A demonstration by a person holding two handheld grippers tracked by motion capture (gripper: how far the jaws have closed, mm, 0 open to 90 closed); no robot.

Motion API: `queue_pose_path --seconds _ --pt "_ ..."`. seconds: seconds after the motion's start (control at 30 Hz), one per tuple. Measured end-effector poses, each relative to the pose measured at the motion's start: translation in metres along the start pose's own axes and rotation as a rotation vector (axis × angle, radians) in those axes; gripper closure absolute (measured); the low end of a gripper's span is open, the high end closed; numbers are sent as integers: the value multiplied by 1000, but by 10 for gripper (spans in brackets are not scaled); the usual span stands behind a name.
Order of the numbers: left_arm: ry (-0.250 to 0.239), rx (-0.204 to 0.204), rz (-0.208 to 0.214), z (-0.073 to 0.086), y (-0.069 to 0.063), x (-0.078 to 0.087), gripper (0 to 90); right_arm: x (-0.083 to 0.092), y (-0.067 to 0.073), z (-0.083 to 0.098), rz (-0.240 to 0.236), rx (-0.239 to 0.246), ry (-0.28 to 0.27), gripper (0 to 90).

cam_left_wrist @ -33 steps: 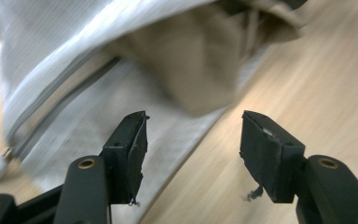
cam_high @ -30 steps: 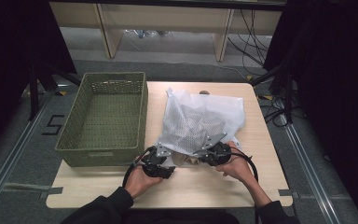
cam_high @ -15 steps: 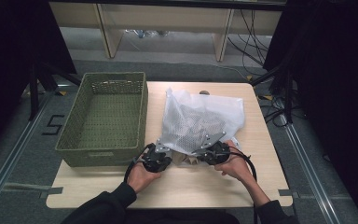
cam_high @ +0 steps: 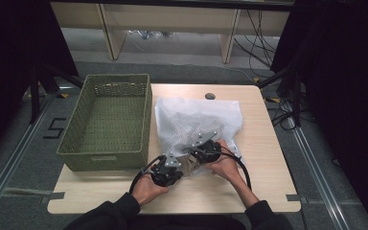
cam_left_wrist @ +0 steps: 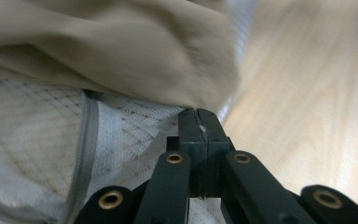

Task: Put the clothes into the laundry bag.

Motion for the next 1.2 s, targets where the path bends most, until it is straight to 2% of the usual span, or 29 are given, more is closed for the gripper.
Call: queue_pose_path --seconds 0.03,0.1,0.13,0.2,0.23,0.27,0.37,0.43,0.47,0.5,0.53,0.6,0.63,0.67,0.7,0.73,0.77,0.8,0.83,0.87,0.9,0.93,1.0,1.03,1.07,1.1,1.13,1.17,1.2 --pt "3 -15 3 1 0 1 900 -3 -2 -2 10 -11 -8 900" --pt "3 -9 28 4 -4 3 900 -8 -6 -6 31 -27 -8 900" --pt "4 -27 31 5 -4 4 900 -11 -7 -9 32 -32 -16 900" --pt "10 -19 35 8 -6 6 900 -16 -9 -13 31 -46 -22 900" --pt "17 -44 29 9 -5 8 900 -18 -11 -15 33 -50 -27 900" --pt "2 -24 46 9 -8 7 900 -20 -12 -16 34 -59 -27 900" --pt "9 -36 50 12 -8 10 900 -27 -19 -22 53 -65 -37 900" --pt "12 -25 52 14 -10 10 900 -31 -23 -26 58 -70 -24 900" --pt "11 -43 62 14 -11 12 900 -34 -26 -28 71 -69 -29 900" --pt "18 -32 57 16 -12 12 900 -36 -29 -31 71 -68 -27 900" --pt "34 -68 70 17 -12 14 900 -38 -32 -32 72 -76 -16 900" --pt "34 -66 79 18 -13 15 900 -42 -40 -35 92 -90 -1 900" --pt "51 -77 84 20 -13 15 900 -44 -43 -36 96 -108 0 900" --pt "44 -72 87 19 -13 15 900 -46 -46 -38 103 -112 1 900" --pt "44 -73 89 19 -14 16 900 -47 -48 -39 113 -113 7 900" --pt "46 -76 95 20 -14 16 900 -47 -48 -40 102 -89 13 900" --pt "58 -97 86 20 -12 17 900 -47 -50 -41 113 -49 21 900" --pt "63 -82 84 21 -11 18 900 -44 -49 -39 126 -55 33 900" --pt "66 -87 89 21 -10 18 899 -42 -46 -38 114 -57 36 900" --pt "61 -76 86 21 -10 18 899 -38 -46 -35 117 -47 38 900" --pt "63 -76 91 21 -9 18 899 -34 -45 -33 106 -39 35 900" --pt "65 -82 84 21 -7 19 899 -31 -43 -32 91 -52 30 900" --pt "67 -74 87 22 -7 19 898 -23 -42 -28 90 -42 24 900" --pt "75 -94 78 22 -4 21 898 -19 -43 -25 90 -28 33 900" --pt "72 -87 84 23 -4 21 898 -14 -42 -23 88 -30 21 900" --pt "70 -71 79 23 -4 21 898 -11 -43 -21 79 -4 22 900" --pt "69 -71 72 24 -2 22 898 -6 -41 -17 71 1 30 900" --pt "76 -76 70 25 0 23 898 1 -42 -14 76 29 15 900" --pt "71 -78 66 25 2 24 897 5 -38 -10 69 6 23 900"
Point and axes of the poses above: each handheld gripper's, and its own axes: x roughly backward along the jaws, z roughly out of its underside, y roughly to its left, the point moved 9 cm from there along -x, roughly forward along the jaws, and after that the axes turned 2 degrees about x, right-handed, at the moved point
